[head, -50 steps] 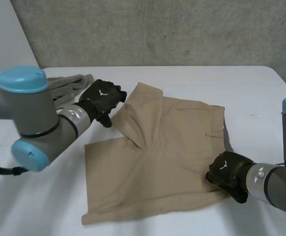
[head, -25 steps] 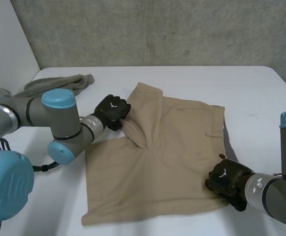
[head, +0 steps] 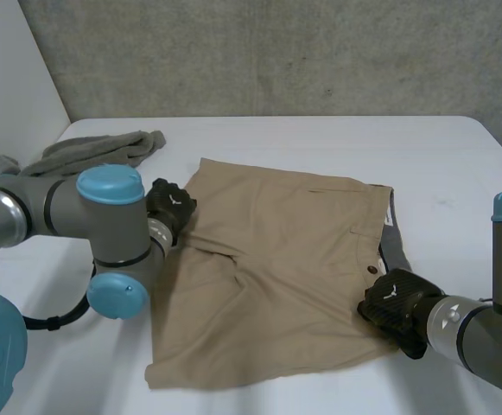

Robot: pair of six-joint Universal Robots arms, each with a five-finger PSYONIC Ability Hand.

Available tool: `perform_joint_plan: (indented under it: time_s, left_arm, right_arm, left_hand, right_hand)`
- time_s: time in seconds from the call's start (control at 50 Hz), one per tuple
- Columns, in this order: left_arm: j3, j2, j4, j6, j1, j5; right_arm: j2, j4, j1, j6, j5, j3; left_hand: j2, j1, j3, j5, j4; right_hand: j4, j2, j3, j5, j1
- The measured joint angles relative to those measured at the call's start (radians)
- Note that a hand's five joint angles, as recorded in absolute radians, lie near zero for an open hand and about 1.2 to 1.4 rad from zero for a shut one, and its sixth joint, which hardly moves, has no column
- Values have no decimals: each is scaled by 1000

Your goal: Fold the laundry.

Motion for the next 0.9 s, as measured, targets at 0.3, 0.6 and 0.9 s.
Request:
perform_joint_plan:
  time_s: [0.3,0.6,0.9]
  left_arm:
    - [-271,363,-18,-276,-6,-20]
    - [-706,747,-290,-435,-33,136]
    - [-785,650,-252,-496,-60,143]
  right_arm:
    - [-17,-53,-2,66,1,-13]
    - [-19,-79,-3,92,2,-16]
    - [-57,-100,-4,148,4,-10]
  left_hand:
    - [-723,-720,-714,-718,-735]
    - [-703,-698,-698,-678,-702]
    - [-506,-484,-508,-492,-509]
  right_hand:
    - [0,0,0,0,0]
    - [0,0,0,0,0]
    - [0,0,0,0,0]
